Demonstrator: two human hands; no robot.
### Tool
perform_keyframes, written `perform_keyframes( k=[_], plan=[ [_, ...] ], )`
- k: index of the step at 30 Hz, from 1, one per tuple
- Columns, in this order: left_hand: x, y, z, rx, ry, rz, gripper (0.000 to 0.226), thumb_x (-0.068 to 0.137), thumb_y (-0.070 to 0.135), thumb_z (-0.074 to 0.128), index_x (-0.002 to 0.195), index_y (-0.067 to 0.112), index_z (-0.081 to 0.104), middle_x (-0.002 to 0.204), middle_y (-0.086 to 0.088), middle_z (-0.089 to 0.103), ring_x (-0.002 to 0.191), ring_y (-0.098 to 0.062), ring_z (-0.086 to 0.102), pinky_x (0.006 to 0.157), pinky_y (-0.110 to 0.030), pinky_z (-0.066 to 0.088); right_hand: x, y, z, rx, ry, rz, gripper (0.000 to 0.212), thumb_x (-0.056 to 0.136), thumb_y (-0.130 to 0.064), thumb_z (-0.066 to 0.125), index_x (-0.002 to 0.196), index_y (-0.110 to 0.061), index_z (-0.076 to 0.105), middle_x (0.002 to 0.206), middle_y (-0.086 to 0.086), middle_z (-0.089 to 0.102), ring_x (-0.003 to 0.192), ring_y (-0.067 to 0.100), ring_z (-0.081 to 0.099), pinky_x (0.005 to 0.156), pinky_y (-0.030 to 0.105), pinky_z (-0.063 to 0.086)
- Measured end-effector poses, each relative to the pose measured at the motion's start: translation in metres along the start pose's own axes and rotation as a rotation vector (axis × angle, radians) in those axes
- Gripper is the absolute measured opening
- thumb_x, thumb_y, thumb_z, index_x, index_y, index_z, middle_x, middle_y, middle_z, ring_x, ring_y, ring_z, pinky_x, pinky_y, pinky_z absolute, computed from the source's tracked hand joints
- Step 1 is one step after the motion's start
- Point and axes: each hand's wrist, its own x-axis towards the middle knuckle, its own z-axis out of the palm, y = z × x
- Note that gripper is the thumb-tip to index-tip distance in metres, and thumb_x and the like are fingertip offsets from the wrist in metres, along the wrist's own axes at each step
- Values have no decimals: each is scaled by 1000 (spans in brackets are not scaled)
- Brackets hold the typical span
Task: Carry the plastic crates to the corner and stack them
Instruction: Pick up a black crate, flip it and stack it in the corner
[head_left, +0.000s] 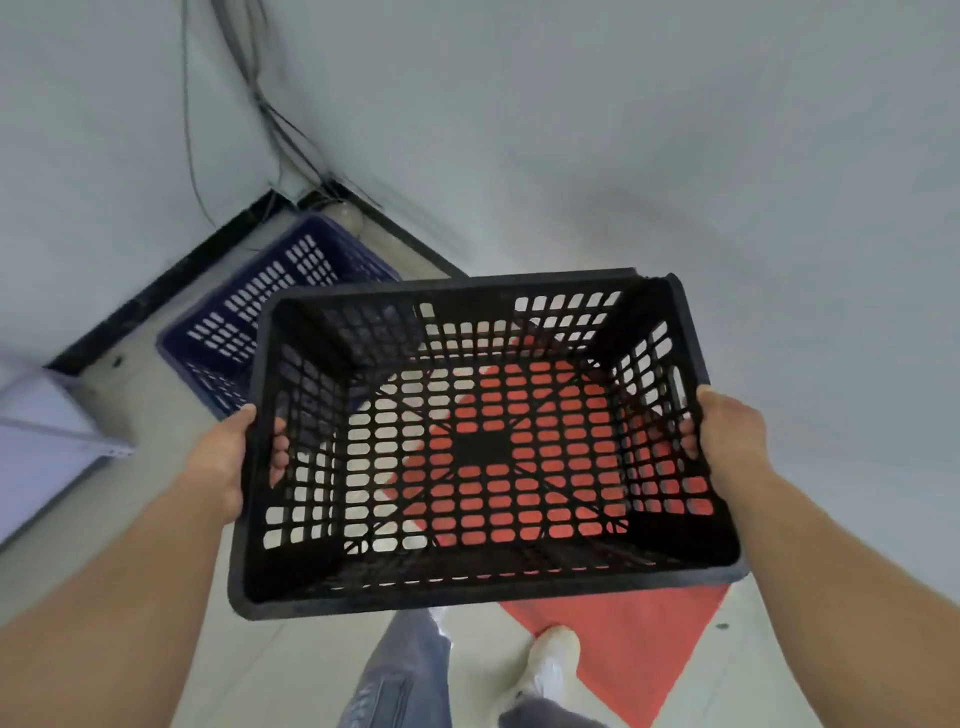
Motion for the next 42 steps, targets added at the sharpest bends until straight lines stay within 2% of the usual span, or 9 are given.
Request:
perform_keyframes(
  k=[3,8,12,18,25,28,32,38,42],
  plan=[
    [3,21,-49,-92,52,19,38,97,37,35,78,12,56,58,-1,53,45,-12,49,59,-26,39,-18,-52,54,-63,-72,-78,30,92,-27,43,70,-11,56,61,7,54,49,22,44,52,33,37],
    [26,62,-125,-245,147,2,38,98,37,37,84,9,57,70,-5,53,58,-16,47,61,-27,41,-47,-128,154,-129,-167,-168,28,93,-25,44,72,-10,57,61,8,55,48,21,45,51,35,38],
    [50,96,-172,-335,216,27,37,98,36,36,80,10,56,66,-4,52,46,-12,49,58,-26,39,-62,-177,230,-152,-248,-265,27,93,-24,45,73,-10,56,62,6,54,51,20,46,51,32,39],
    [89,137,-213,-445,320,41,37,98,38,37,82,10,56,70,-4,53,59,-15,47,61,-26,41,-65,-236,331,-211,-350,-385,27,95,-23,44,71,-15,53,65,5,53,52,17,47,52,29,40],
    [144,164,-218,-605,389,-12,38,99,38,33,79,12,52,63,-2,51,54,-12,47,61,-23,38,-36,-298,445,-276,-450,-390,26,94,-28,46,76,-12,56,67,8,55,51,20,45,51,29,38],
    [171,174,-217,-657,423,-40,38,99,38,33,78,12,51,48,1,53,40,-8,47,58,-22,36,-19,-319,490,-318,-487,-387,24,93,-29,47,77,-13,57,67,8,55,50,19,44,51,30,38],
    [209,182,-210,-691,463,-68,38,99,39,33,82,12,53,65,-1,50,47,-9,46,58,-22,38,3,-341,538,-366,-517,-405,25,92,-29,46,75,-15,57,65,7,55,49,20,44,50,31,38],
    [258,185,-193,-722,477,-96,37,98,39,33,83,12,54,65,-1,50,41,-8,47,58,-21,36,40,-352,585,-428,-515,-408,24,94,-31,46,94,-12,60,65,6,56,49,20,46,50,30,40],
    [285,181,-186,-683,499,-116,38,98,41,33,84,12,53,65,-2,51,36,-6,48,51,-19,40,60,-347,604,-444,-528,-381,25,95,-32,45,99,-13,60,66,6,56,49,18,46,49,28,41]
  ],
)
